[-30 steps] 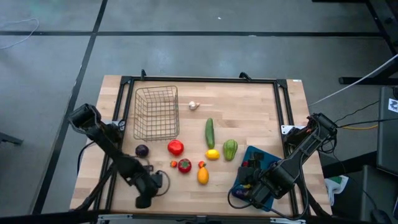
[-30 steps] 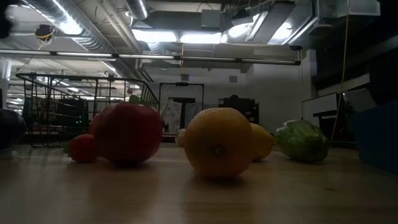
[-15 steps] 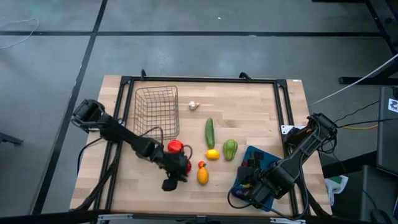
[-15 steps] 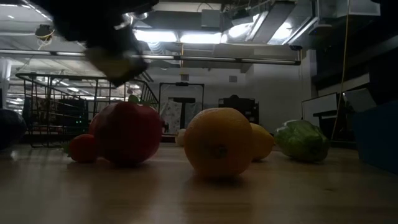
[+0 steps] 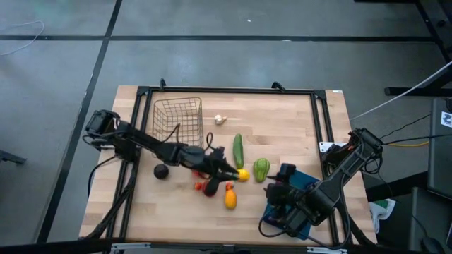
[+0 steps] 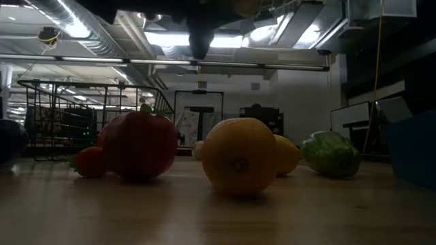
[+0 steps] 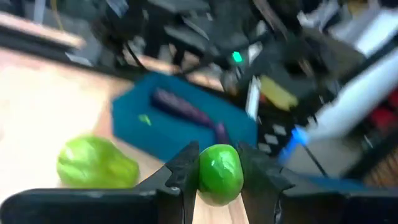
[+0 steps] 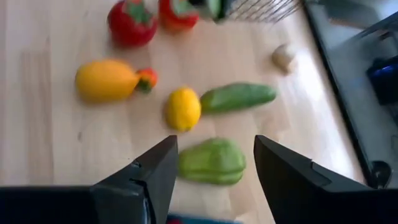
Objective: Sort produce into baskets
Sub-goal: Put the green mushroom into the blue bin
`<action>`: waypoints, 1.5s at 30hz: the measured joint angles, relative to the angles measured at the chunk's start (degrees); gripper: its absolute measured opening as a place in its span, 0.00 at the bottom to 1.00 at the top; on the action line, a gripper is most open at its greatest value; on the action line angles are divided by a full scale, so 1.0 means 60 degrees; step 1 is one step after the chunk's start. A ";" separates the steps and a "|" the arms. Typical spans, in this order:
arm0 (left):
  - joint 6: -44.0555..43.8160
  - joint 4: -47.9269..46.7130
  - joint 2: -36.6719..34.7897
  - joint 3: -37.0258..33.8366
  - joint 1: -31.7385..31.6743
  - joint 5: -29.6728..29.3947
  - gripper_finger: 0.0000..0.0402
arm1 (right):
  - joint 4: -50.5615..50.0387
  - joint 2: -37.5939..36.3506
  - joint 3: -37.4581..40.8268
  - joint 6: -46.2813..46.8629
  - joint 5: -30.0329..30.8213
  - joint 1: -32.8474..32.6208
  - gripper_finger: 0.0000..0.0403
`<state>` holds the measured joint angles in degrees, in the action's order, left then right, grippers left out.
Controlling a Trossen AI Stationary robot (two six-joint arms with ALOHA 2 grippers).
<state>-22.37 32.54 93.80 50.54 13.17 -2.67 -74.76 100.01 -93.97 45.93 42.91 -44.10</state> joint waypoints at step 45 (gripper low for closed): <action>-0.0033 0.1055 -0.0007 0.0004 -0.0329 -0.1944 0.24 | 0.3556 -0.0025 -0.0075 -0.0461 -0.0709 0.2570 0.52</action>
<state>-22.57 38.87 93.76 50.57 11.20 -14.33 -53.43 99.85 -94.43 43.17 38.66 -28.68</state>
